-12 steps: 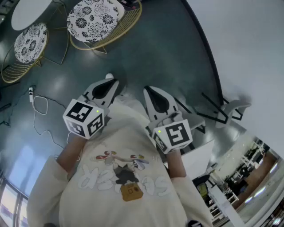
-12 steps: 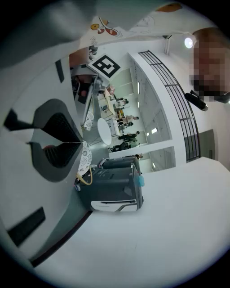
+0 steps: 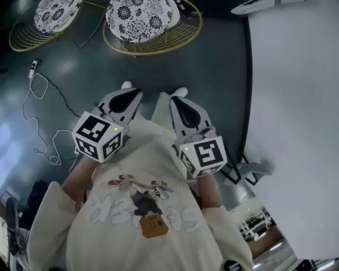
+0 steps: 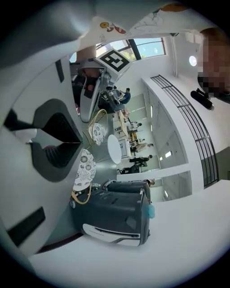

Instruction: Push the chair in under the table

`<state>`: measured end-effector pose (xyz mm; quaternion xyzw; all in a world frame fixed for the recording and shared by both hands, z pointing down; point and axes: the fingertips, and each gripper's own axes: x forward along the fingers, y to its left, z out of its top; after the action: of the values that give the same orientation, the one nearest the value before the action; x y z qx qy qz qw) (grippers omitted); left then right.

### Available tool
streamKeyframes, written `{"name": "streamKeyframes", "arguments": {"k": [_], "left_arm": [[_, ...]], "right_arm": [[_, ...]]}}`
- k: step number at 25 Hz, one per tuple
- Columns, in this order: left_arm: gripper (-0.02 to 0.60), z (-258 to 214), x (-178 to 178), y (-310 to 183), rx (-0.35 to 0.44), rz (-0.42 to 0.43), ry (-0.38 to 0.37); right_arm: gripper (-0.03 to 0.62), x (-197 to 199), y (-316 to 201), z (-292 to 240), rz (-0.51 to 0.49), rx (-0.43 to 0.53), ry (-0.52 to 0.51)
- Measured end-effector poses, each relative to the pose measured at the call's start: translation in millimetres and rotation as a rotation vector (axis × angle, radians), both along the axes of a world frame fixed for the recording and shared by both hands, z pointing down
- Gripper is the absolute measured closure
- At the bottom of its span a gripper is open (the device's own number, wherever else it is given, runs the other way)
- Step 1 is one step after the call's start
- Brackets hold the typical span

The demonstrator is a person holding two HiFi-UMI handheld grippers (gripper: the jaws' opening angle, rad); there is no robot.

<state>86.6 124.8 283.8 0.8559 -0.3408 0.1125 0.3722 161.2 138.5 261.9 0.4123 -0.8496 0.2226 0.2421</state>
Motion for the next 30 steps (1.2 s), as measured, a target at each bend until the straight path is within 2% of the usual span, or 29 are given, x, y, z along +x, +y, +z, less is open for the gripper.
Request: {"name": "streamKeyframes", "arguments": {"k": [4,7,9,11,13,15,21,26,30], "left_arm": [[0.572,11.1,27.5,-16.6,-0.010,-0.173,-0.062],[0.572,19.6,75.3,-30.2,-0.072,-0.286,-0.051],[0.571,20.4,120.6,-37.5,-0.104,-0.324,-0.044],[0.571,20.2,157.0,-44.5,-0.097,-0.319,-0.090],[0.571,23.0,173.8,-45.8,-0.096,-0.342,-0.136],[0.571,27.9,178.7,-45.0,-0.121,-0.404,-0.139],[0.571,31.3,188.7,-45.9,-0.177,-0.602,-0.029],[0.569,40.7,172.5,-32.4,-0.189,-0.691,-0.004],[0.569,40.4,155.0,-23.8,-0.203,-0.756,0.075]], "right_arm": [[0.583,26.5,-30.2,10.4,-0.193,0.076,0.004],[0.583,77.0,-57.0,14.4,-0.264,0.108,0.067],[0.583,113.6,-75.7,18.7,-0.300,0.110,0.062],[0.583,144.7,-91.7,26.7,-0.313,0.094,0.037],[0.583,167.8,-99.2,31.8,-0.339,0.080,0.022],[0.583,184.0,-103.7,31.4,-0.373,0.085,0.016],[0.583,215.8,-116.7,30.1,-0.432,0.096,0.012],[0.582,204.8,-111.5,37.4,-0.532,0.104,0.073],[0.582,185.1,-111.9,34.6,-0.596,0.097,0.112]]}}
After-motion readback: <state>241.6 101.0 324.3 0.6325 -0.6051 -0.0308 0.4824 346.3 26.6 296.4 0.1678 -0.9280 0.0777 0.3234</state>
